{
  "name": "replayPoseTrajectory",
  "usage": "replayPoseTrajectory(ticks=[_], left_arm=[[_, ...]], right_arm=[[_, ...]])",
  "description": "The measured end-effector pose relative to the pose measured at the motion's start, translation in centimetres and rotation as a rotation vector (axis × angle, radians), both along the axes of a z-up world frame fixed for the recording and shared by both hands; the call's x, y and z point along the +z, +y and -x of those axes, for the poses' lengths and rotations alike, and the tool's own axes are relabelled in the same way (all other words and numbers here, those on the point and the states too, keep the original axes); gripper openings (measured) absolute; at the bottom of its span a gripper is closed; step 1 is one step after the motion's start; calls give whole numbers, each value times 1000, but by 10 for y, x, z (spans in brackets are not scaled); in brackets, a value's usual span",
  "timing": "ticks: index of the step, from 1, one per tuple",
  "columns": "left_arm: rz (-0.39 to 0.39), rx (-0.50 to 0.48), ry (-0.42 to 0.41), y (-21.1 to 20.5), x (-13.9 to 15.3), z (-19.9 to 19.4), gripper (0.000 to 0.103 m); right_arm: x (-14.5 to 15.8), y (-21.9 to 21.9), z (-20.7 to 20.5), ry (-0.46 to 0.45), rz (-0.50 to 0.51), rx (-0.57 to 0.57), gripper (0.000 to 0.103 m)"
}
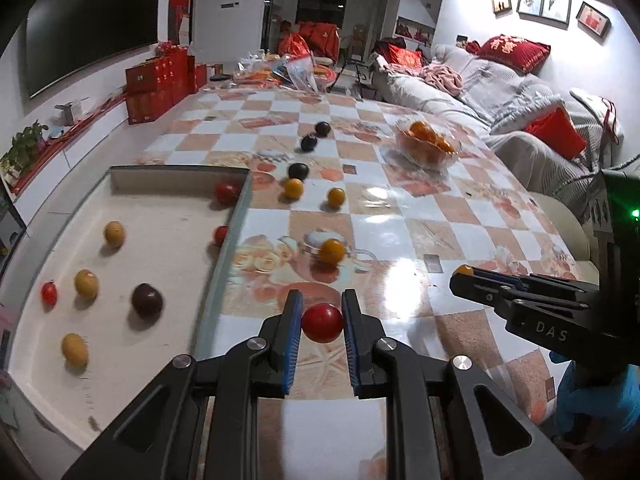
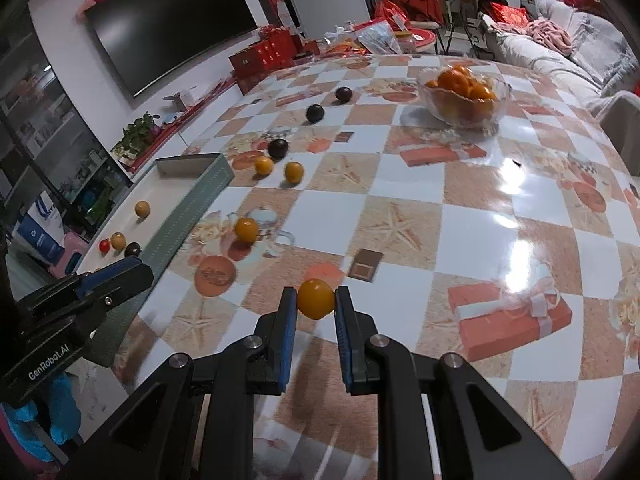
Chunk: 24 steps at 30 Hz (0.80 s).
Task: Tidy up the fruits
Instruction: 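Carry the red and orange tomatoes over the white tray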
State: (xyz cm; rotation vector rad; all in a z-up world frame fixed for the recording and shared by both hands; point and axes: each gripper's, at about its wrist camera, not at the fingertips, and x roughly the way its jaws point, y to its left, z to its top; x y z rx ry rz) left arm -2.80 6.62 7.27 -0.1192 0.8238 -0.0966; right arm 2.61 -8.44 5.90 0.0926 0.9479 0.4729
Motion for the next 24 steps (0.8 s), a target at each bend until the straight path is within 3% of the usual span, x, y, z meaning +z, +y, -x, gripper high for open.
replayPoseTrajectory(ticks=[24], left_arm=[[15, 162, -11, 120, -10, 34, 21]], right_arm=[[26, 128, 19, -32, 41, 181, 21]])
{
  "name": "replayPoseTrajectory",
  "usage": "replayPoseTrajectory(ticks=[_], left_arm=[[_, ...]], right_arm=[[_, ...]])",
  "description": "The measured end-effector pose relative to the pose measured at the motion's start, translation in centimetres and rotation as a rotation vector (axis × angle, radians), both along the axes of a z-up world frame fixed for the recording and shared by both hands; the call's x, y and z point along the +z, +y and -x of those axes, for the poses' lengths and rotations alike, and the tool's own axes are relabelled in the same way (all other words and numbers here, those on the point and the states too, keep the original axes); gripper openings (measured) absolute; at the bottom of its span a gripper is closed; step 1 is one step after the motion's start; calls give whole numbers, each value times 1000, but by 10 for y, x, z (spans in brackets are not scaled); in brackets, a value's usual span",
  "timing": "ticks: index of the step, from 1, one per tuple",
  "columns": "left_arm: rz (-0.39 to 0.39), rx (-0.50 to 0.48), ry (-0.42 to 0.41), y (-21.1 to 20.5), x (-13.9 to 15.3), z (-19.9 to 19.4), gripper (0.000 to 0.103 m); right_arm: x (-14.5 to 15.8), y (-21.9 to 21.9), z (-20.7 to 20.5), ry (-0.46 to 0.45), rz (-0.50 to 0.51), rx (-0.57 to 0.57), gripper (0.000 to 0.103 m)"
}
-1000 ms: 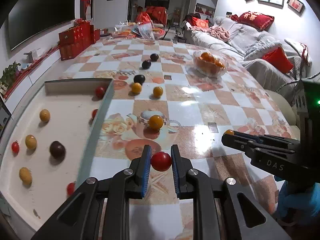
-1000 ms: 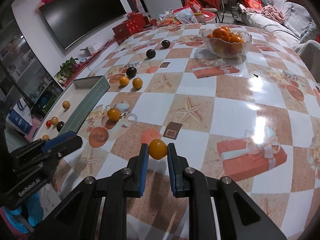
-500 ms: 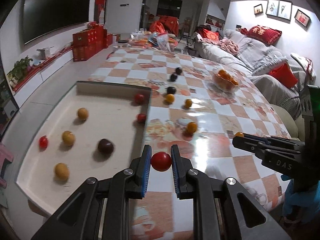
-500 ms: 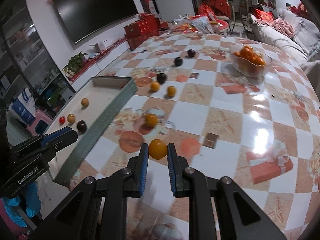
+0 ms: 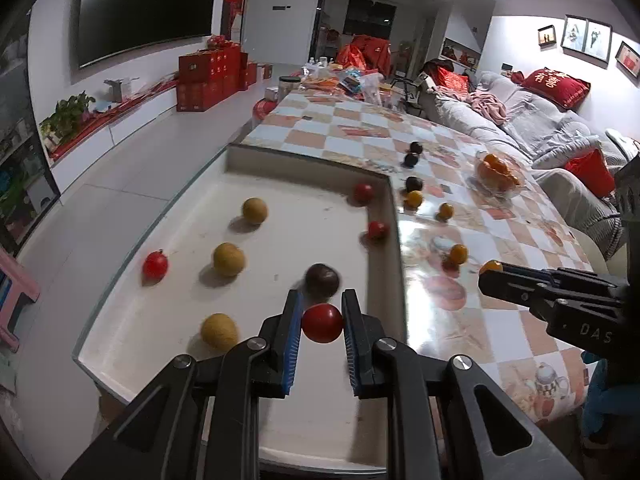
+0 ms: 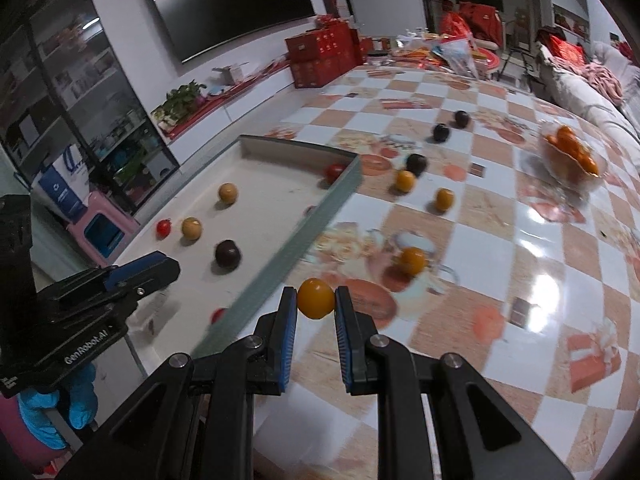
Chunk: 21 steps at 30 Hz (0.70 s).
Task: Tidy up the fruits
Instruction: 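Carry the red and orange tomatoes over the white tray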
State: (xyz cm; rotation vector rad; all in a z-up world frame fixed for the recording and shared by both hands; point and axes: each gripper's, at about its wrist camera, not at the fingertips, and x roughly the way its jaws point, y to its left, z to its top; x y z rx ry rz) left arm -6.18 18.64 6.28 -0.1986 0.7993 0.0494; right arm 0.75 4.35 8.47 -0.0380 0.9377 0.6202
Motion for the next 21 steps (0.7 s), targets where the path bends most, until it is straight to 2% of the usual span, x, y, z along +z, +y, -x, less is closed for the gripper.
replayPoseTrajectory(ticks=[9, 14, 21], left_arm=[[8, 17, 35, 20, -17, -7, 21], [8, 7, 57, 21, -23, -14, 21], [4, 14, 79, 26, -29, -22, 21]], right_arm=[[-1, 48, -8, 23, 16, 55, 20], [-4, 70, -23, 68, -16, 63, 20], [-17, 100, -45, 83, 30, 69, 20]])
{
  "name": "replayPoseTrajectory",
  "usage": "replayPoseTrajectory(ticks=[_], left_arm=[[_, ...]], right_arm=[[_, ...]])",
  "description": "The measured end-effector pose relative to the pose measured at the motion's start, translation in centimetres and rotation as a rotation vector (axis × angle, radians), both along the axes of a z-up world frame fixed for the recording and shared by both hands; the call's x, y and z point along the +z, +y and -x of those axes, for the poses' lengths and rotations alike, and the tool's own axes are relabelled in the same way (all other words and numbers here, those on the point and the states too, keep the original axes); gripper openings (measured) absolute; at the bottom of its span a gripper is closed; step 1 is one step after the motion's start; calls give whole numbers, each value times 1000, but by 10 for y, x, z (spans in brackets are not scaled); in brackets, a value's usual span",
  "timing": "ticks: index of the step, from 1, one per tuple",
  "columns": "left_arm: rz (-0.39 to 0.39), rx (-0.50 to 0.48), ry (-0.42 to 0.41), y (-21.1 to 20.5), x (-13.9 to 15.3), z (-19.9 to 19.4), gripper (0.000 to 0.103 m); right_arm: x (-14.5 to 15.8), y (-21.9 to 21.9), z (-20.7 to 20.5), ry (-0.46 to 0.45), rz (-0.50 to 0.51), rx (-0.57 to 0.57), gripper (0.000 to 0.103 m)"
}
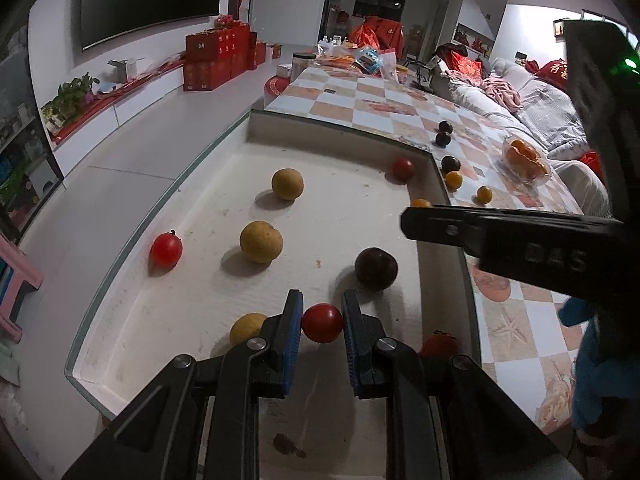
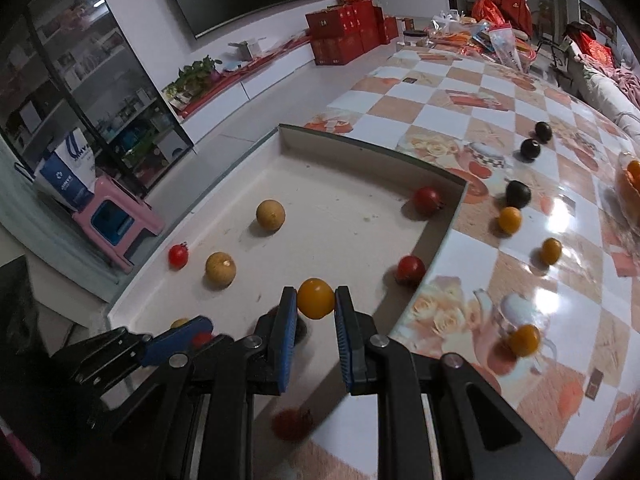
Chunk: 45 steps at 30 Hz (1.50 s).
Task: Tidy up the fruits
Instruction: 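Carry the red and orange tomatoes over the white tray, then open both tools to drop the tomatoes into the tray, then move both open tools back toward the fruit cluster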
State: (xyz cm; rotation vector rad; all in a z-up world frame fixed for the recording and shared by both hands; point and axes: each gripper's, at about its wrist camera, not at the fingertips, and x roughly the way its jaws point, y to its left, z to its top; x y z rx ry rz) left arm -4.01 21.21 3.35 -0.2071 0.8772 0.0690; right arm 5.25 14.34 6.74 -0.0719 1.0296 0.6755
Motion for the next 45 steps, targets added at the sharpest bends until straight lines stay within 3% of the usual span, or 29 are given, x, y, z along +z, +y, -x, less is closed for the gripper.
replayPoseTrajectory(ticks=[8, 17, 19, 21, 23, 24, 25, 27, 29, 37, 45], left_arm=[[-19, -8, 7, -2, -2, -5, 21], [-40, -13, 8, -4, -4, -6, 22], [-45, -16, 12, -5, -4, -7, 22], [-43, -20, 17, -5, -5, -7, 22], [-43, -21, 22, -5, -5, -8, 22], [-41, -21, 23, -5, -6, -8, 26], [-37, -22, 20, -5, -5, -7, 53], [-32, 7, -19, -2, -1, -2, 95], [-27, 18, -71, -1, 7, 4, 95], [-25, 27, -41, -2, 13, 3, 95], [-46, 9, -58, -18, 25, 5, 95]], right_arm=[[-22, 14, -13, 24, 52, 5, 21], [-25, 18, -12, 25, 65, 26, 24], [-24, 18, -13, 25, 54, 34, 35], [-21, 21, -12, 13, 41, 47, 64], [-17, 24, -9, -8, 48, 50, 76], [-14, 25, -7, -20, 49, 56, 76], [-13, 26, -7, -23, 47, 58, 76], [-10, 25, -6, -23, 39, 56, 77], [-6, 22, -6, -24, 28, 49, 79], [14, -3, -6, -62, 12, -13, 84], [21, -61, -8, -68, 3, -117, 90]])
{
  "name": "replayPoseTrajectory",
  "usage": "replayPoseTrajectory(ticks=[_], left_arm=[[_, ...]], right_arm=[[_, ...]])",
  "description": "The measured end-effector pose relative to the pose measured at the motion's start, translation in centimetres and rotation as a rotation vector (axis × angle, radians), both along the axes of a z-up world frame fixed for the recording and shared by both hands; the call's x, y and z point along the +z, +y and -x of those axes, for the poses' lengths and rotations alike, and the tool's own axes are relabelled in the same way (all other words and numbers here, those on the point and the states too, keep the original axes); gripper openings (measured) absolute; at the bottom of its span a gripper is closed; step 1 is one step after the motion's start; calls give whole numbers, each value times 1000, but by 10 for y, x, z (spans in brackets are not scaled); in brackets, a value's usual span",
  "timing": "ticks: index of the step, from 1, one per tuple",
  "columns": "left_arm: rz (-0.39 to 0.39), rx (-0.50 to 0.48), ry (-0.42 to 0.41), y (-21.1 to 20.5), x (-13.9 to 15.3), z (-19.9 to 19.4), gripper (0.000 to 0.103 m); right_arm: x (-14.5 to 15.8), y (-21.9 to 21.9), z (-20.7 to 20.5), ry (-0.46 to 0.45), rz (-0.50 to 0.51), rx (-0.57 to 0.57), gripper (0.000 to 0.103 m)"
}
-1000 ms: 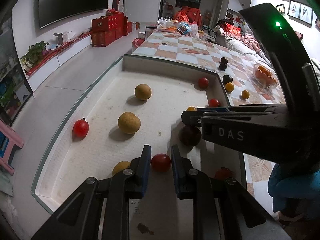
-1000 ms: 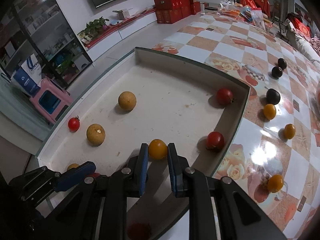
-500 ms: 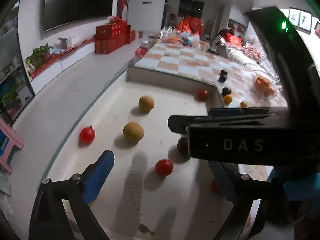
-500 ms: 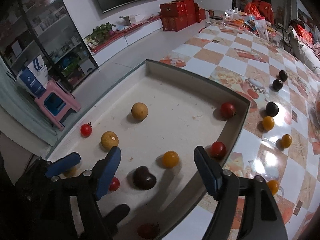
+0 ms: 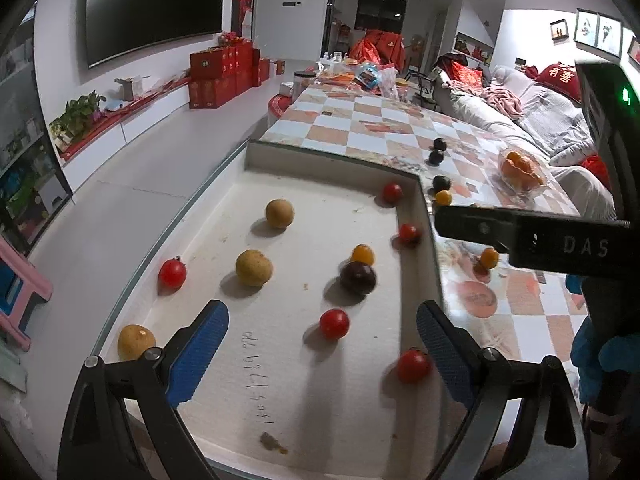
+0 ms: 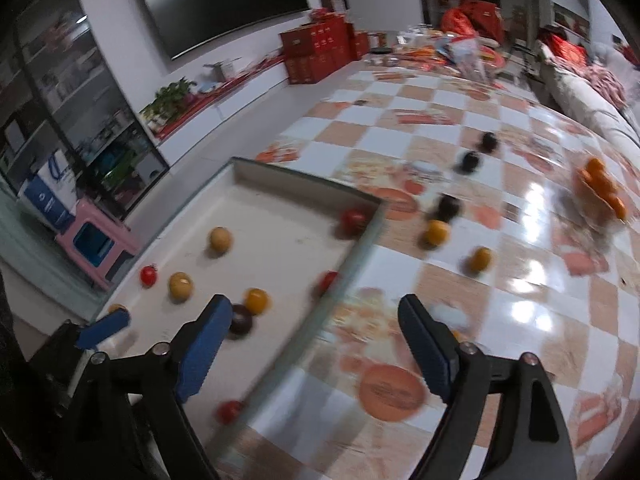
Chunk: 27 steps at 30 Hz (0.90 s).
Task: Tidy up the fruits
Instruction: 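Move both open tools back toward the fruit cluster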
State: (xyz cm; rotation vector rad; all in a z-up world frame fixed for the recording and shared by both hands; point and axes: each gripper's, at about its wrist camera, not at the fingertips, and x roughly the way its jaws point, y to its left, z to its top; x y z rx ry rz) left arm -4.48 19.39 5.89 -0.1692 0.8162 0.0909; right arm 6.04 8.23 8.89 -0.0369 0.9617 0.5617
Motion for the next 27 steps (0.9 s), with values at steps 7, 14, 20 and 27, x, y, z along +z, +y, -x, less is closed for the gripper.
replayPoseTrajectory(ticks=[7, 14, 20, 27], left_arm=[[-13, -77, -23, -35, 14, 1, 95], [-24, -168, -21, -83, 19, -5, 95], [-45, -230, -15, -127, 19, -13, 95], [-53, -226, 13, -158, 5, -28, 95]], right_arm=[[-18, -66, -13, 51, 8, -142, 91], [-35, -106, -26, 81, 28, -209, 91], [-45, -120, -35, 78, 53, -213, 91], [-49, -119, -46, 35, 102, -166, 91]])
